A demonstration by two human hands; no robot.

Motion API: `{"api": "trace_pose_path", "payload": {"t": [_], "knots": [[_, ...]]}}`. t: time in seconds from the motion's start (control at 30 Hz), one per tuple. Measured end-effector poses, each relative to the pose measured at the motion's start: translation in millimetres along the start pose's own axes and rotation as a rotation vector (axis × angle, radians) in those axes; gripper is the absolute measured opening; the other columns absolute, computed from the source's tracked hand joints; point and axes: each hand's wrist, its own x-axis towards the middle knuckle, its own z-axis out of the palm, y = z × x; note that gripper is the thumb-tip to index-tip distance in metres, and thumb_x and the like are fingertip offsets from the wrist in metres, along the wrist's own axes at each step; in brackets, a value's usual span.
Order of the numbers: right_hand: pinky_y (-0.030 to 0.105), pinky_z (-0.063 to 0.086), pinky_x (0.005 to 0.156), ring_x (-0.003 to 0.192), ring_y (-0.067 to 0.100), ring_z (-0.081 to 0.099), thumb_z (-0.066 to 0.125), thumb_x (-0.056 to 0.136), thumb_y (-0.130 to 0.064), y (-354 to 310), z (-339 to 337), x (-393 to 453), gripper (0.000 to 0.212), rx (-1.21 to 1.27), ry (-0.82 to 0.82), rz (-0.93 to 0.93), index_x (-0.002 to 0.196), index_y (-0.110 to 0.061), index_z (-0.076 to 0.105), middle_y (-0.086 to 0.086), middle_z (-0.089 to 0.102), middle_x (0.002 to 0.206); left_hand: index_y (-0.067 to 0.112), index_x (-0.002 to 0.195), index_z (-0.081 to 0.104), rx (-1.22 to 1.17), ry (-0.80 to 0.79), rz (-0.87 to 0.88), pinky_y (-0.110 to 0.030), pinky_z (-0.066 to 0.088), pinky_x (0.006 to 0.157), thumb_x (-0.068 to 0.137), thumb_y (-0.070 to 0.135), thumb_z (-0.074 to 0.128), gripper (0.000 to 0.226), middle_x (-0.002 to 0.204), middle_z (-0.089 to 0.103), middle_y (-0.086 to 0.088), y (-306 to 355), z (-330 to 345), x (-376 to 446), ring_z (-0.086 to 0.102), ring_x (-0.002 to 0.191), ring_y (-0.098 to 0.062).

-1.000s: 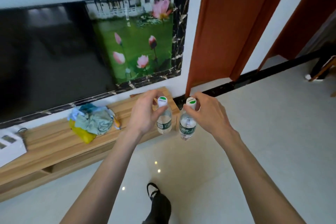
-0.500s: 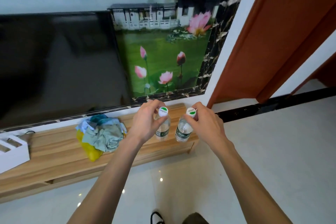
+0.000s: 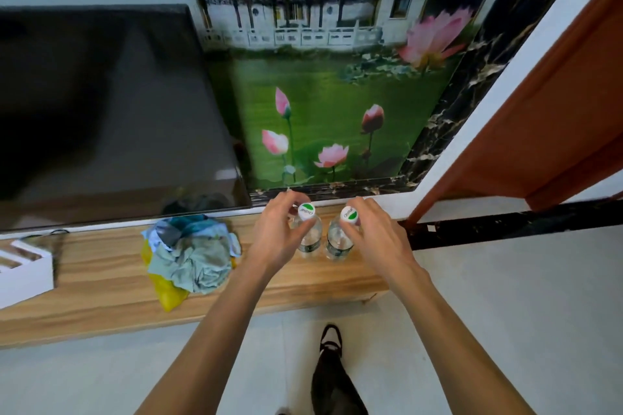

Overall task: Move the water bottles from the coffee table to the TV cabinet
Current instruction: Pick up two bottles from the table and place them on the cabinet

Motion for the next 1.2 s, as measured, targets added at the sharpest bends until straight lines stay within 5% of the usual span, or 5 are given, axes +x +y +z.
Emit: {"api": "trace_pose_path", "payload": {"t": [0.17, 0.5, 0.83, 1.2], "knots": [[0.035, 0.043, 0.067, 0.105, 0.022, 0.062, 0.055, 0.102, -0.041, 31.0, 28.7, 64.5, 0.024, 0.002, -0.058, -0.095, 0.122, -0.031, 0.048, -0.007, 0.053, 0.123, 0.03, 0.114, 0.064, -0.009, -0.002, -0.077, -0.011, 0.043, 0.078, 0.087, 0.024, 0.081, 0.032, 0.111, 0.066, 0.013, -28.0, 36.0, 52.1, 0.061, 0.092, -0.003], [0.043, 0.057, 0.081, 0.105, 0.015, 0.062, 0.06, 0.101, -0.039, 80.4, 105.6, 161.5, 0.028, 0.15, -0.152, -0.074, 0.127, -0.034, 0.05, -0.011, 0.054, 0.123, 0.025, 0.121, 0.067, -0.151, 0.112, -0.205, -0.036, 0.059, 0.078, 0.089, 0.017, 0.077, 0.034, 0.113, 0.069, 0.007, -113.4, 114.5, 110.6, 0.066, 0.092, -0.012], [0.041, 0.057, 0.079, 0.099, 0.014, 0.063, 0.065, 0.099, -0.033, 123.3, 230.2, 235.7, 0.027, 0.205, -0.14, -0.06, 0.123, -0.028, 0.056, -0.008, 0.056, 0.116, 0.026, 0.121, 0.069, -0.153, 0.108, -0.225, -0.028, 0.055, 0.08, 0.085, 0.009, 0.083, 0.042, 0.108, 0.066, 0.026, -241.3, 193.3, 141.5, 0.063, 0.093, -0.006], [0.044, 0.056, 0.082, 0.102, 0.018, 0.064, 0.061, 0.101, -0.037, 165.8, 301.4, 281.9, 0.026, 0.15, -0.128, -0.056, 0.125, -0.028, 0.056, -0.005, 0.056, 0.12, 0.04, 0.12, 0.063, -0.181, 0.126, -0.214, -0.029, 0.056, 0.081, 0.089, 0.016, 0.081, 0.043, 0.11, 0.067, 0.015, -310.9, 254.1, 169.0, 0.064, 0.099, -0.013]]}}
